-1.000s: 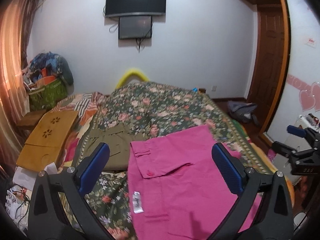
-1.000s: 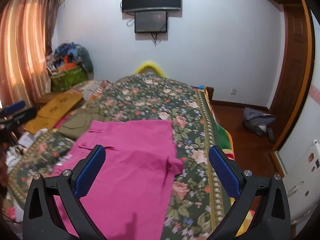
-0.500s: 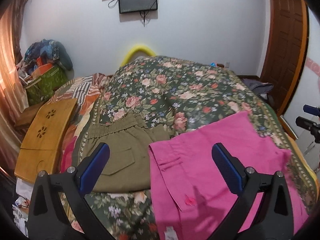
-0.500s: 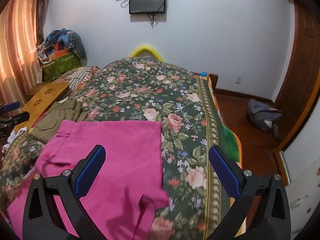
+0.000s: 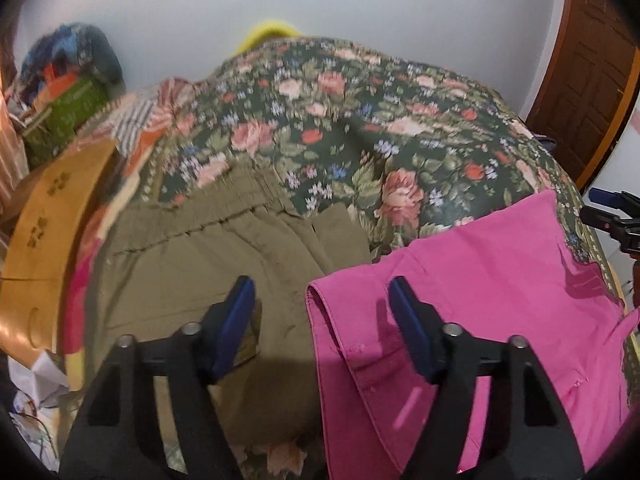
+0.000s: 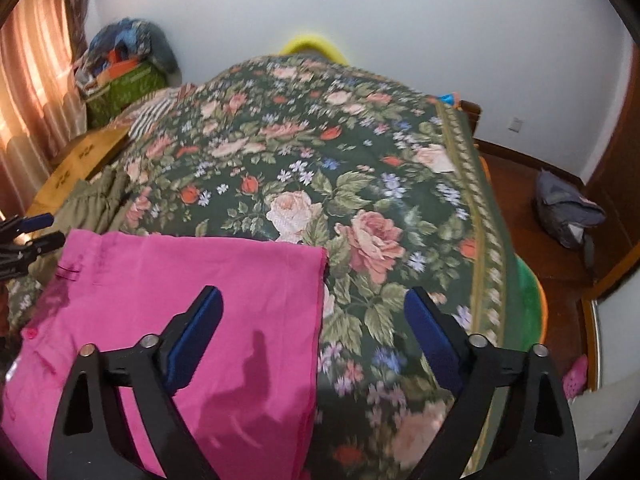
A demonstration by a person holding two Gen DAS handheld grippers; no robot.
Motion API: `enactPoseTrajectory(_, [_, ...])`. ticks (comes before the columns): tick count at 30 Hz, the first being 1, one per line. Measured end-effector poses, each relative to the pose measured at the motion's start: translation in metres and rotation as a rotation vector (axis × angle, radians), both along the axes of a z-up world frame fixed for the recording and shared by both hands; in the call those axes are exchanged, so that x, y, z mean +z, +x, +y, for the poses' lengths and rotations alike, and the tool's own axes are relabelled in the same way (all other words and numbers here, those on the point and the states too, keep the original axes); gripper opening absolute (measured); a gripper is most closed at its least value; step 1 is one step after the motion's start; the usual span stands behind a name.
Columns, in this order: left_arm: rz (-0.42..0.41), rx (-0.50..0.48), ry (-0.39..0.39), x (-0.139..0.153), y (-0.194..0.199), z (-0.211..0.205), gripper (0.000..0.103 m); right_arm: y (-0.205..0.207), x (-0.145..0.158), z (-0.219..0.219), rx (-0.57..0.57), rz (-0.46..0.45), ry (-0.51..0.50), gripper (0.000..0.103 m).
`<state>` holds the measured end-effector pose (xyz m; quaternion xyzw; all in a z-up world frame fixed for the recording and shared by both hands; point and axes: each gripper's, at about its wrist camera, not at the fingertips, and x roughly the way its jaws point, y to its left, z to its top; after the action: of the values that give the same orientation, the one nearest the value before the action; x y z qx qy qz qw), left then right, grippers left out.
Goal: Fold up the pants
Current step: 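Lower both grippers to the pink trousers' waistband and close on it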
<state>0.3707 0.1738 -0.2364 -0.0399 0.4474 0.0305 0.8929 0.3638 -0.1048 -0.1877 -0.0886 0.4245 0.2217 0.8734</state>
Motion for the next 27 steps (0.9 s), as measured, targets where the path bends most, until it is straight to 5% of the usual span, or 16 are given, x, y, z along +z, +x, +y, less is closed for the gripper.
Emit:
enactPoseTrajectory(10, [0.049,-0.034,-0.089,-0.023,0.016,0.004,0.037,0.041,-0.03,0.012,0.028,0.089,0.022,0.065])
enactPoseTrajectory(12, [0.051,-0.039,-0.099,-0.024,0.017,0.004,0.032,0.044,-0.036,0.013,0.036,0.114,0.035,0.052])
enactPoseTrajectory(14, [0.048,-0.039,-0.094,-0.024,0.017,0.004,0.028,0.045,-0.037,0.014,0.033,0.112,0.041,0.05])
enactPoseTrajectory(18, [0.032,-0.043,-0.116,-0.021,0.014,0.007,0.014,0.045,-0.033,0.016,0.05,0.11,0.062,0.017])
enactPoseTrajectory(20, [0.019,-0.046,-0.128,-0.017,0.011,0.008,0.013,0.044,-0.032,0.017,0.062,0.12,0.075,0.01])
enactPoseTrajectory(27, [-0.045,-0.044,-0.12,0.013,-0.001,0.004,0.01,0.032,-0.016,0.018,0.053,0.059,0.091,0.006])
